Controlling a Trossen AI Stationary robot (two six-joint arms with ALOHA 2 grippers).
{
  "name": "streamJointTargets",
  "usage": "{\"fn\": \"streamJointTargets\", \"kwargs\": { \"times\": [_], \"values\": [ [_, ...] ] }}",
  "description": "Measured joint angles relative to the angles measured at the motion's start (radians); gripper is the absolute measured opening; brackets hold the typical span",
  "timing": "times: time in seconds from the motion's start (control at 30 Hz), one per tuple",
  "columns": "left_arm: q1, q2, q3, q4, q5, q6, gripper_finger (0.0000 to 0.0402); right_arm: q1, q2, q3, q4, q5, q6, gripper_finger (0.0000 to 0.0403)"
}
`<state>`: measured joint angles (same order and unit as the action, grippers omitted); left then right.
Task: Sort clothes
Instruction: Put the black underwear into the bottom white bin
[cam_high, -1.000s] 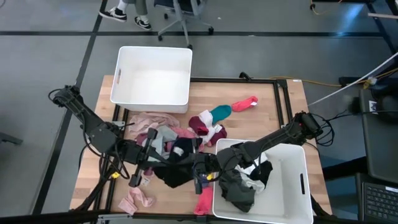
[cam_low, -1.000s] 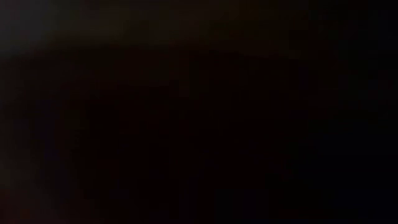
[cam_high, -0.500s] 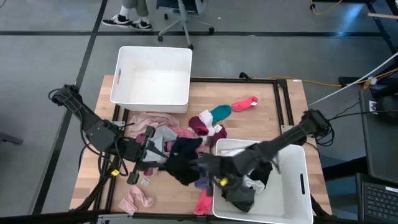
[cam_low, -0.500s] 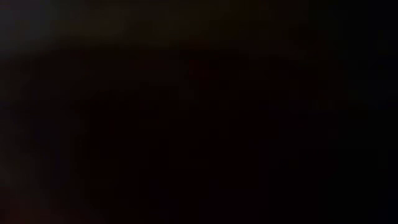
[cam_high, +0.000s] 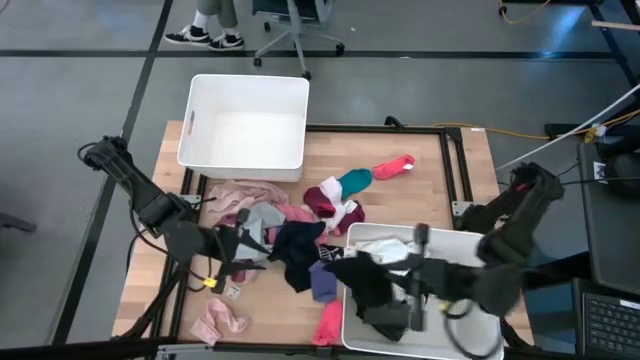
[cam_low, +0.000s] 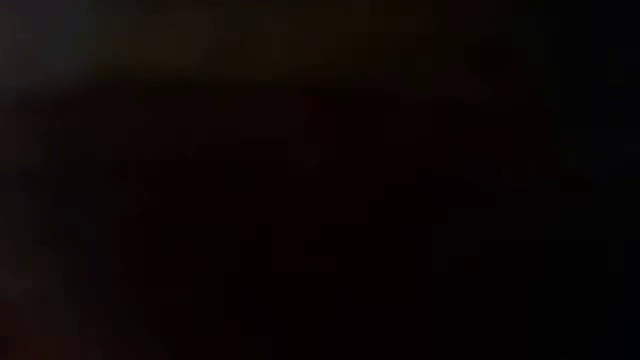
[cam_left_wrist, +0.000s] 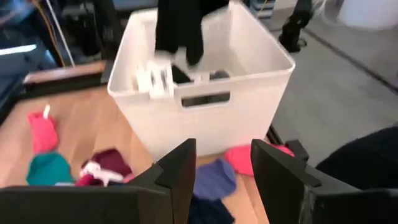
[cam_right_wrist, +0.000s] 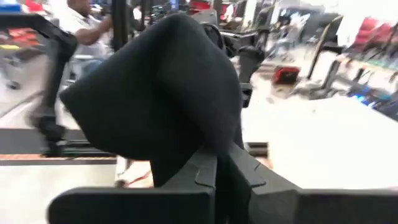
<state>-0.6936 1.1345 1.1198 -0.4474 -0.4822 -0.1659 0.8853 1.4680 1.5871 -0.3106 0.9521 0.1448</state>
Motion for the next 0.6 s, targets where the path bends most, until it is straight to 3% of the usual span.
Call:
{"fn": "streamJointTargets", "kwargs": {
  "times": [0.17,0.3,0.47,0.6],
  "values": [
    [-0.014,0.051,-0.001,-0.023,0.001,-0.045,0.0144,0.123,-0.05,0.0,-0.184,0.098,0.222,0.0014],
    [-0.022,0.101,-0.001,-0.021,0.001,-0.058,0.0144,0.179,-0.059,0.0,-0.419,0.104,0.493,0.0014],
    [-0.021,0.166,-0.001,-0.015,0.0,-0.087,0.0144,0.196,-0.024,-0.006,-0.804,0.024,0.944,0.0014],
    [-0.027,0.209,-0.001,-0.015,0.0,-0.109,0.0143,0.194,0.004,-0.059,-1.008,-0.118,1.241,0.0014]
  ]
}}
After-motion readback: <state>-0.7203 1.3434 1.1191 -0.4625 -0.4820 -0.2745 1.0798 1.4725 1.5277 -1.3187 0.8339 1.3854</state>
